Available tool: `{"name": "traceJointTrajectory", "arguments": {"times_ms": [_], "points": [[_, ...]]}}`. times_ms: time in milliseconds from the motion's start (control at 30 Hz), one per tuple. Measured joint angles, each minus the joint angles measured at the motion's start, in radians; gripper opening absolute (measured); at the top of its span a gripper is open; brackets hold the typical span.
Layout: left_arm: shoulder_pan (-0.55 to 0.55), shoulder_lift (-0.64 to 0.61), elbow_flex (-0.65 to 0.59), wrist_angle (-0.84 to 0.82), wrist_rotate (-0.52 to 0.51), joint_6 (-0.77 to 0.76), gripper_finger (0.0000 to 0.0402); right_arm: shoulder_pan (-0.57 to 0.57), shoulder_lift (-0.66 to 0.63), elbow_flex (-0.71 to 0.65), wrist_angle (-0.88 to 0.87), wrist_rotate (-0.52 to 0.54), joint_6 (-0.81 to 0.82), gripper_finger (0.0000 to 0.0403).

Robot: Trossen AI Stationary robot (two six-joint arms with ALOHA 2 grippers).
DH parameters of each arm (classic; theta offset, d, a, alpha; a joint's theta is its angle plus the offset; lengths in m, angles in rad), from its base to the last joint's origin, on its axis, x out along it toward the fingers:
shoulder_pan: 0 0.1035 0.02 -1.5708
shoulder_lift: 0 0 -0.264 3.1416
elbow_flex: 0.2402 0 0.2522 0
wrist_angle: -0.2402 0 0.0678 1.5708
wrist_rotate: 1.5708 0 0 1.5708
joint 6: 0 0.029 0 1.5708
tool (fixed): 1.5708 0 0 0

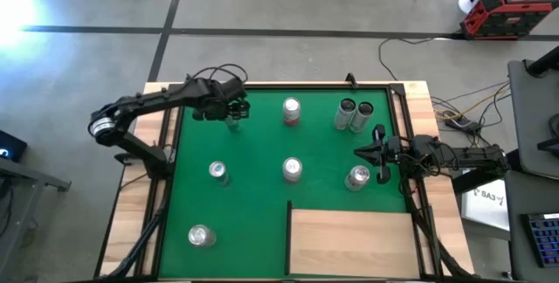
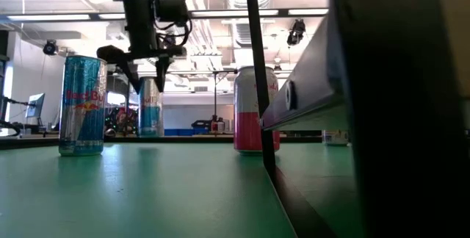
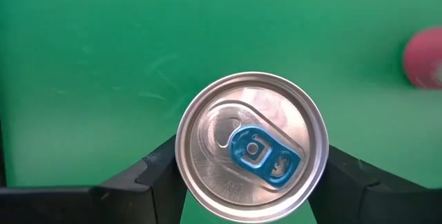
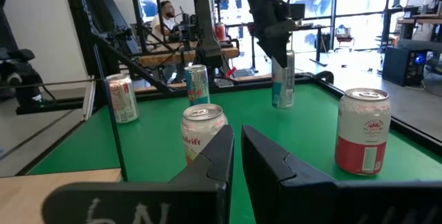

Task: Place canned beverage on shelf
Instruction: Move the left top blue soda can to the center of the table

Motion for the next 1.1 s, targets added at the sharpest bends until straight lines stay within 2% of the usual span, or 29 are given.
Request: {"name": "traceJointTrajectory", "arguments": {"times_ms": [167, 400, 767, 1100], "points": [[-0.094, 0.037, 0.065, -0.046, -0.013, -0.062, 0.0218, 0.000, 0.000, 0.000, 0.000, 0.000, 0.000, 0.0022], [-0.200, 0.153, 0.185, -0.098, -0.016, -0.126, 0.0218, 0.000, 0.000, 0.000, 0.000, 0.000, 0.000, 0.0022], [-0.305, 0.375, 0.419, -0.142, -0.037, -0.162, 0.0222, 0.000, 0.000, 0.000, 0.000, 0.000, 0.000, 0.0022], [-0.390, 0.510, 0.598, -0.157, -0.097, -0.172, 0.0223, 0.000, 0.000, 0.000, 0.000, 0.000, 0.000, 0.0022]]}}
